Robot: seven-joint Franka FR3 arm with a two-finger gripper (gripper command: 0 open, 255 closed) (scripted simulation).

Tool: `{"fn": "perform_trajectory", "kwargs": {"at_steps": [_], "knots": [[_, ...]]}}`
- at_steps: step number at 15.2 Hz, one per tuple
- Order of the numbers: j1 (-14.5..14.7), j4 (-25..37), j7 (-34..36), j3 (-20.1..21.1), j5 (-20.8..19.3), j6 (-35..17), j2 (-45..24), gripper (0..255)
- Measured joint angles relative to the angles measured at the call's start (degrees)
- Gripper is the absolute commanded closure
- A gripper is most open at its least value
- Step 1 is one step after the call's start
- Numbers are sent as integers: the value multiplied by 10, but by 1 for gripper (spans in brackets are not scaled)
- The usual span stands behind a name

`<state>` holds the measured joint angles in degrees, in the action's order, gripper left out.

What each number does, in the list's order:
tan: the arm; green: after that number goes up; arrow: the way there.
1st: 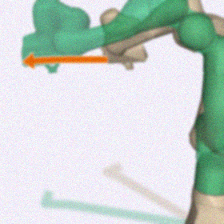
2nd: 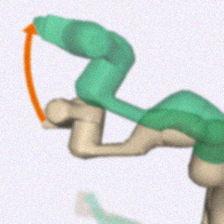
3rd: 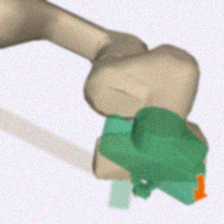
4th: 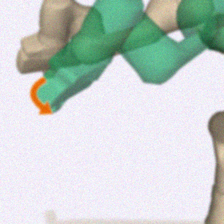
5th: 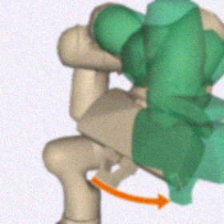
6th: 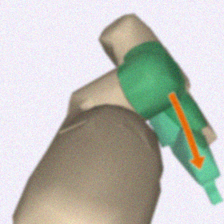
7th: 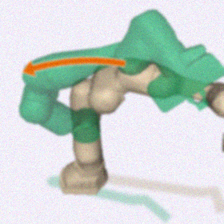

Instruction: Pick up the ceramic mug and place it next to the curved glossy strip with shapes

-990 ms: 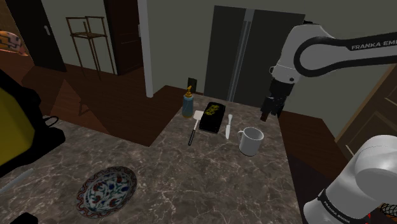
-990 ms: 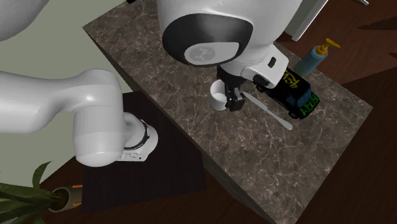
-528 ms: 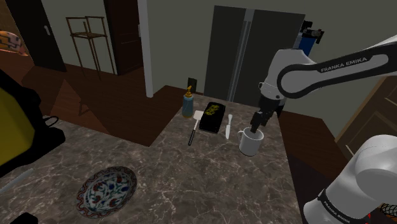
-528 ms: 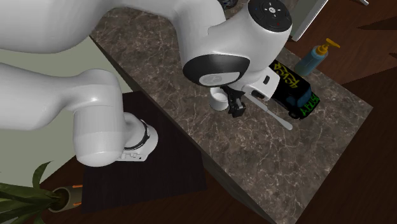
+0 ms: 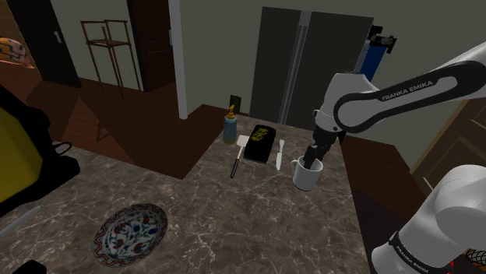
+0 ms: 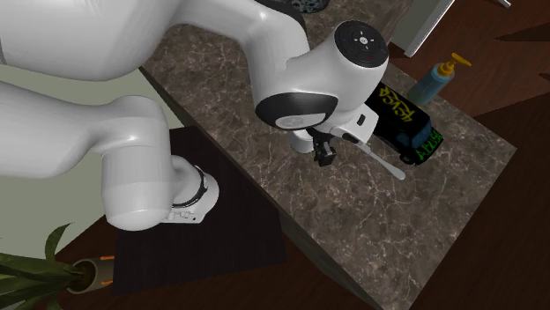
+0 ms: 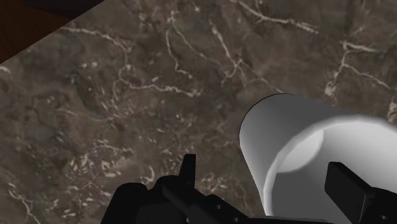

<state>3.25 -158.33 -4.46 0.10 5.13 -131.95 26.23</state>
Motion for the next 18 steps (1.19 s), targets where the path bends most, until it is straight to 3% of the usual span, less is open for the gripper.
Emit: {"fn": "perform_trajectory", "kwargs": {"at_steps": [4, 5, 18], "knots": [[0, -1, 0, 0, 0, -2, -1, 0], [0, -1, 0, 0, 0, -2, -1, 255], [0, 8, 2, 1, -1, 17, 9, 255]]}}
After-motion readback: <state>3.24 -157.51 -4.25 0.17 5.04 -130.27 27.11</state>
